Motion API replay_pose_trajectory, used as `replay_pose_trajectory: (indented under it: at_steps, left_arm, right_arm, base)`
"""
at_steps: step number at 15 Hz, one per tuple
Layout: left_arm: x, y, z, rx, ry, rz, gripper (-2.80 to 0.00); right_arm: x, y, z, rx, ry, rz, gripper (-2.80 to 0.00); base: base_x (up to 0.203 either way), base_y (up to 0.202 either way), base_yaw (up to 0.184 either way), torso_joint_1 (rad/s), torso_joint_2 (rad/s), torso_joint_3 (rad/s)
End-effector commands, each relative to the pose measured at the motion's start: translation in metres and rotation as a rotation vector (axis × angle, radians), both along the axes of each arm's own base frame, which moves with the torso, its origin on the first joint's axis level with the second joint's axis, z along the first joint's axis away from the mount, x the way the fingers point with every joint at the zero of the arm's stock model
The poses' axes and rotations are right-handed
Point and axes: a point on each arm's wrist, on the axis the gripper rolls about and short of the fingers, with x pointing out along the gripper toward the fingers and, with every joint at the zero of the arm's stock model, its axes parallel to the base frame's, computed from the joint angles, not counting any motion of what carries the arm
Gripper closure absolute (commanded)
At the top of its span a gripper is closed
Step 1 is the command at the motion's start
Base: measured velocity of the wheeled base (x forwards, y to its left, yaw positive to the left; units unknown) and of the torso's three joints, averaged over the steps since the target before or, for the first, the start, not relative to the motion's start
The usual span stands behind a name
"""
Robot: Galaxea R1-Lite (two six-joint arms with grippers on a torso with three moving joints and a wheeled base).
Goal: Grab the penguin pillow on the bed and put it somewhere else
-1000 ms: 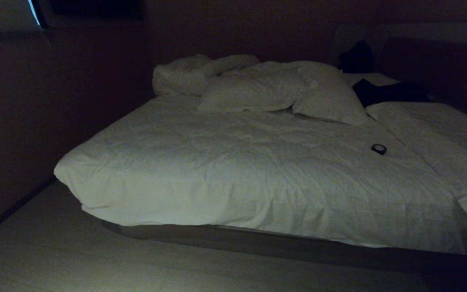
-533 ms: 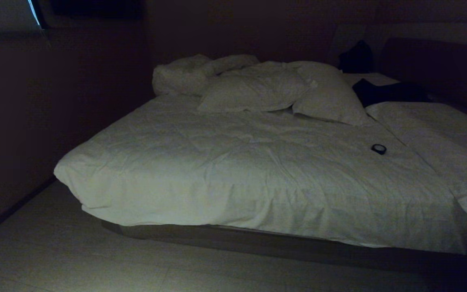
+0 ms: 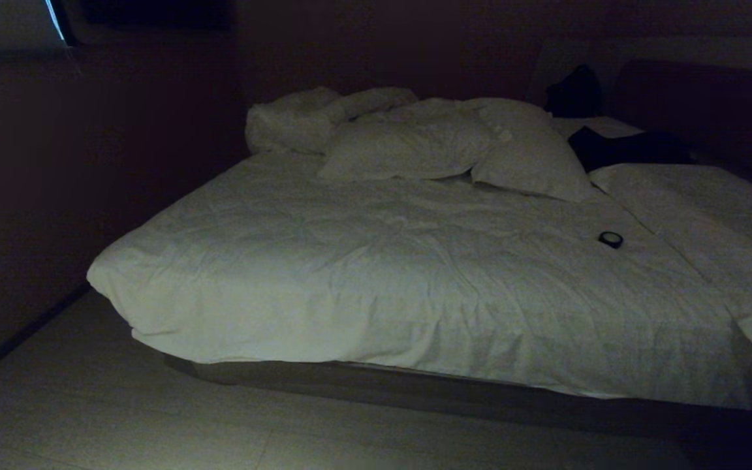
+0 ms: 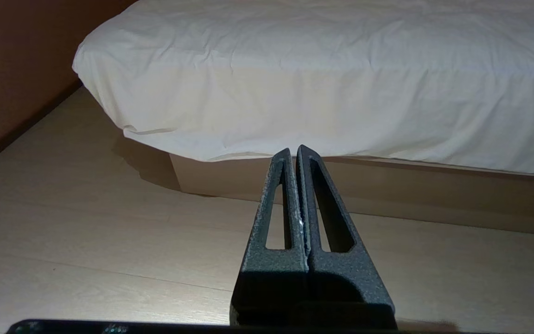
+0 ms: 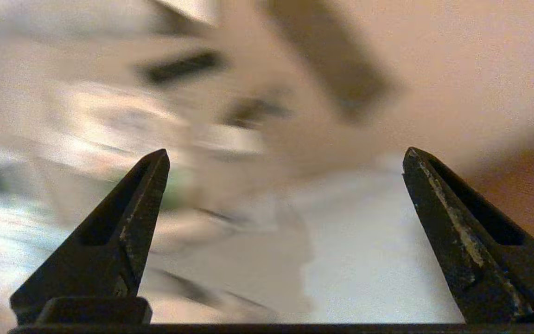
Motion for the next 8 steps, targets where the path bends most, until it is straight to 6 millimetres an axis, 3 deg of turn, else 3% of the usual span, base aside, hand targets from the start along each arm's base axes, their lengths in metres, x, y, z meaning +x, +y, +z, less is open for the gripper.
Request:
replay_pose_trajectory:
  at_steps: [1,4,5,8]
  left_arm:
    - [0.000,0.000,0.000,0.000,0.001,0.001,0.00]
    - [0.000,0.000,0.000,0.000,0.001,0.001,0.00]
    - [0.000,0.000,0.000,0.000,0.001,0.001,0.00]
    - [0.000,0.000,0.000,0.000,0.001,0.001,0.00]
  right_arm:
    - [0.051,0.014,-0.009,0.180,-0.121,-0.093,-2.80]
    - [0.093,0.030,-0.030,0.371,-0.221,-0.054,-2.80]
    - [0.102,0.034,-0.037,0.410,-0.223,-0.037,0.00]
    - [0.128,0.054,-0.048,0.504,-0.200,0.038,0.00]
  base:
    - [0.000,0.000,0.000,0.000,0.00,0.000]
    - [0.000,0.000,0.000,0.000,0.00,0.000]
    - [0.000,0.000,0.000,0.000,0.00,0.000]
    - [0.000,0.000,0.000,0.000,0.00,0.000]
